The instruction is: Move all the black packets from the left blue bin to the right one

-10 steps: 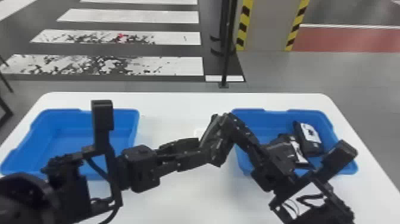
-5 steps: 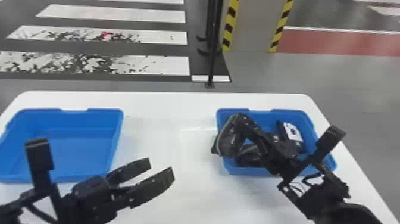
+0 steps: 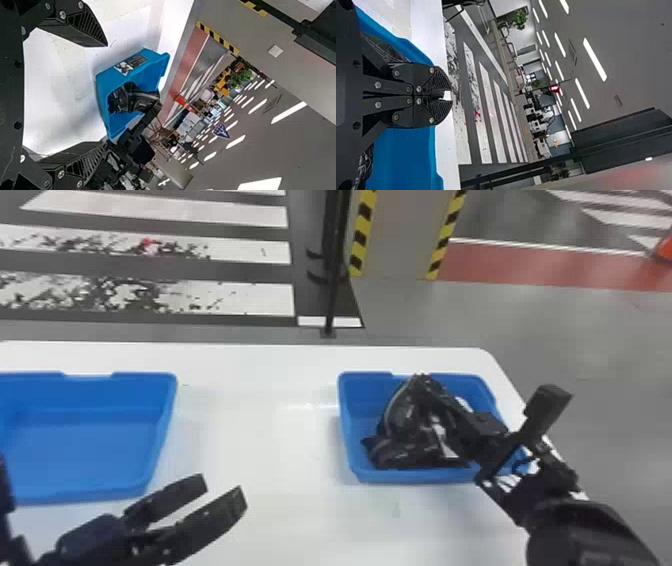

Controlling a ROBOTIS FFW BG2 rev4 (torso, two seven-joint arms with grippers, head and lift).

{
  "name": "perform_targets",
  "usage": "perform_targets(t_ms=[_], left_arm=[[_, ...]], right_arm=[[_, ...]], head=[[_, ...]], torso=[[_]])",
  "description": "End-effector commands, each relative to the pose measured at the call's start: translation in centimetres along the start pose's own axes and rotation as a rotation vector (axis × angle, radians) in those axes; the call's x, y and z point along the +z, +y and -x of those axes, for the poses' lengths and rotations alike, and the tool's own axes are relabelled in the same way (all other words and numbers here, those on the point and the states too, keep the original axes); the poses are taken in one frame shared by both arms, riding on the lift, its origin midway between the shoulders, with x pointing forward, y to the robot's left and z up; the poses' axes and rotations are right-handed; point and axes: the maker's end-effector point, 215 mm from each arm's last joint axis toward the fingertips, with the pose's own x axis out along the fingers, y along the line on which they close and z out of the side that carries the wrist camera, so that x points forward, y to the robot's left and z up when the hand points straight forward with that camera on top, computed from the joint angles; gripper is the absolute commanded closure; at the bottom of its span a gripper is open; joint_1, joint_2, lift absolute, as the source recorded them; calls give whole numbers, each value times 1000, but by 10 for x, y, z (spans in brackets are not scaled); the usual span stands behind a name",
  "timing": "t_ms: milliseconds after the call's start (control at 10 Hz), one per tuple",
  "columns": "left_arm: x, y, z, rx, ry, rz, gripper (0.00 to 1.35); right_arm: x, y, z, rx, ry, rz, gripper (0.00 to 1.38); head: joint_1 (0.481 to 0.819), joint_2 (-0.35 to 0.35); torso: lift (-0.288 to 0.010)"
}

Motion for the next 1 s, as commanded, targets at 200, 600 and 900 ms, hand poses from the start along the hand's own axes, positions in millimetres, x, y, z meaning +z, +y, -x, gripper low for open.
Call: perform_targets(t_ms=[200, 600, 900], left_arm=[[20, 10, 7, 39, -46, -71, 191], [60, 37, 58, 189, -197, -247, 196], [97, 55, 117, 410, -313, -447, 196]], right_arm=[[4, 1, 10, -5, -1, -17, 62], [34, 47, 82, -60, -107, 160, 133], [19, 67, 133, -151, -133, 171, 133]], head=[[695, -185], [695, -146], [695, -57]], torso=[[-185], [-185], [-185]])
